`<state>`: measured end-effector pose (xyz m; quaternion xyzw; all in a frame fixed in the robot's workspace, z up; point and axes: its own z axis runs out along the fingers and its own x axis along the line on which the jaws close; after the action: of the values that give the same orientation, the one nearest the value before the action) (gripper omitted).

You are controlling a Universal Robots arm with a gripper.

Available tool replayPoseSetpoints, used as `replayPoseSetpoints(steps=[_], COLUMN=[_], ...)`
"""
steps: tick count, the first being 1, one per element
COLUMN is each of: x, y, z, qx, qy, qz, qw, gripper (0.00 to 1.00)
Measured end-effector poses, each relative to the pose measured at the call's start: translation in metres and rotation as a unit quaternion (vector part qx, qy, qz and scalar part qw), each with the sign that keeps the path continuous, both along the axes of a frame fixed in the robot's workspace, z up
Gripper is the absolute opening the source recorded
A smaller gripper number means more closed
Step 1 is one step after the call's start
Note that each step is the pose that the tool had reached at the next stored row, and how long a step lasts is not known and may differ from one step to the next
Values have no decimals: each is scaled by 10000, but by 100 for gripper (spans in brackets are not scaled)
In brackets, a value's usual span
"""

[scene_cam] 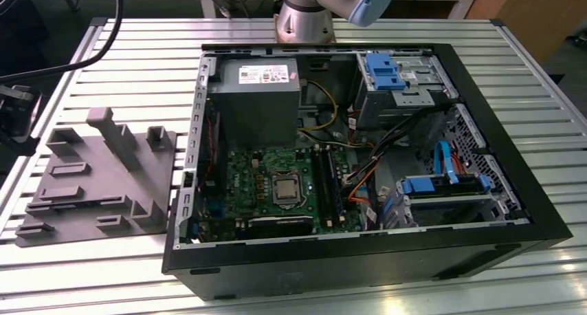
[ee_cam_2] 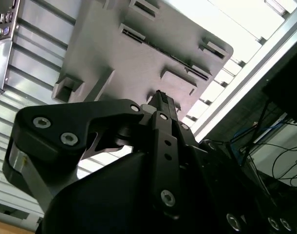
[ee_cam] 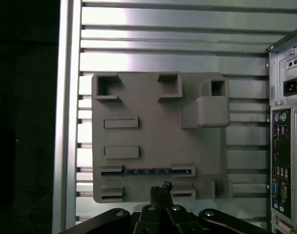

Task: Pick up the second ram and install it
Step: 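Pick up the second ram and move it above second insertion slot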

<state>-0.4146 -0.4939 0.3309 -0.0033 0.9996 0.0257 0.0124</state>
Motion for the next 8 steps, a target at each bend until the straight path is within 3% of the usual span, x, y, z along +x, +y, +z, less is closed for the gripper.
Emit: replayPoseSetpoints(steps=[4,8], x=[0,0], y=[0,0], z=[0,0], qx=[0,0], qy=[0,0], qz=[247,523], qw=[9997,9986], gripper=[11,11])
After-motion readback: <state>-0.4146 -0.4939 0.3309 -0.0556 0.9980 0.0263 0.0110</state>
